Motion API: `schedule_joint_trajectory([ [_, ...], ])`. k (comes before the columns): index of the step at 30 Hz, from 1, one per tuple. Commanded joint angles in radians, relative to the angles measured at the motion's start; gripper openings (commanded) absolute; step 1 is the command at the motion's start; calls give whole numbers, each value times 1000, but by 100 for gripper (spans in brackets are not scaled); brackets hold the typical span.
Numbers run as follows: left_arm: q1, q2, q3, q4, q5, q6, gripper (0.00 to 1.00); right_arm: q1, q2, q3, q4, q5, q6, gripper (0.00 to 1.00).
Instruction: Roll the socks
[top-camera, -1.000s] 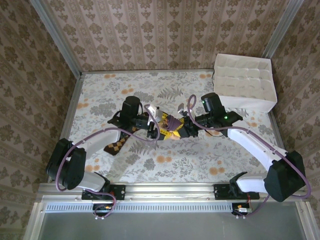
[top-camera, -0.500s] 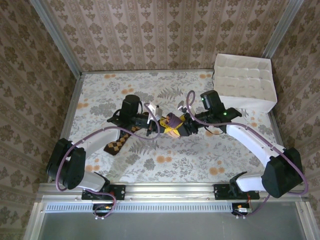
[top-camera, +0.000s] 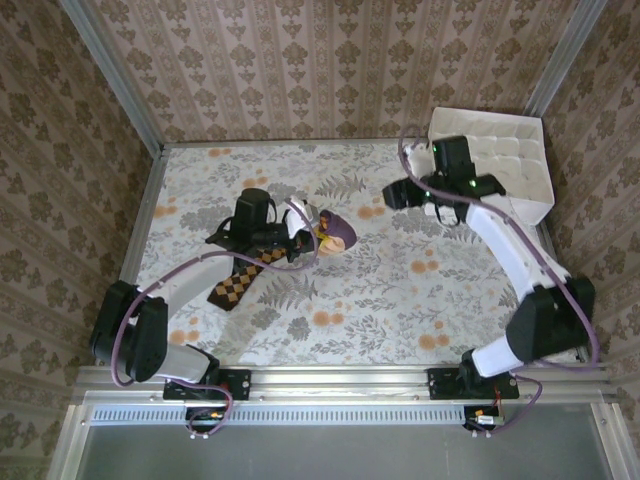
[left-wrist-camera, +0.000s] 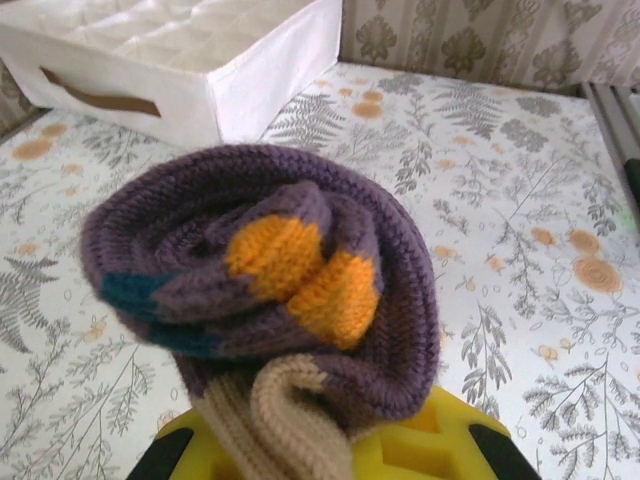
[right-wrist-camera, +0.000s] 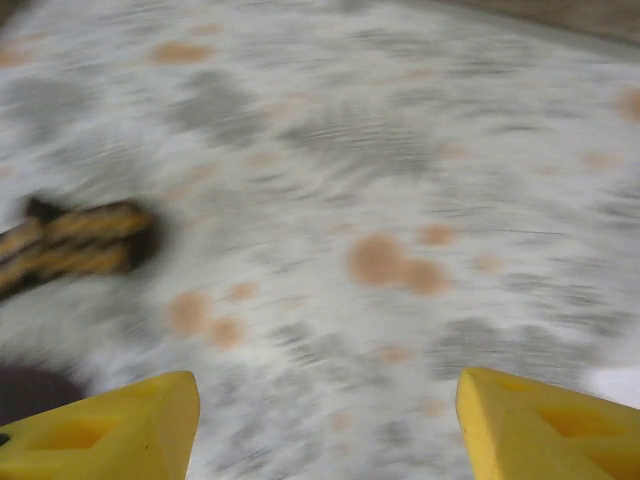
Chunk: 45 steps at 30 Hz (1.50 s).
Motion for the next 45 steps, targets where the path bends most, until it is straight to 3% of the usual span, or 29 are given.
schedule_joint_trajectory([
  [1,-2,17,31,-31,-26,36,0,-66,199,169,-158,376,125,69],
  [6,-3,22,7,-17,-28,36,0,-111,563,550,-351,445,146,70],
  [10,-3,12,-19,-14,-31,38,0,-120,695,677,-385,468,143,68],
  [11,-3,9,-25,-15,-35,39,0,-117,709,689,-387,426,149,64],
  [15,1,11,-37,-14,-45,44,0,-65,697,647,-384,268,169,25],
  [18,5,10,-37,-12,-71,43,0,18,635,543,-363,221,207,16],
  [25,21,1,-2,-84,-133,63,0,162,485,301,-186,94,372,18],
  [32,39,-18,27,-122,-210,68,0,239,473,392,-147,-71,446,44],
  [38,46,22,117,-124,-274,47,0,192,414,500,-242,-41,398,49],
  [45,-5,241,434,-220,-303,115,0,22,285,402,-266,-33,343,45],
])
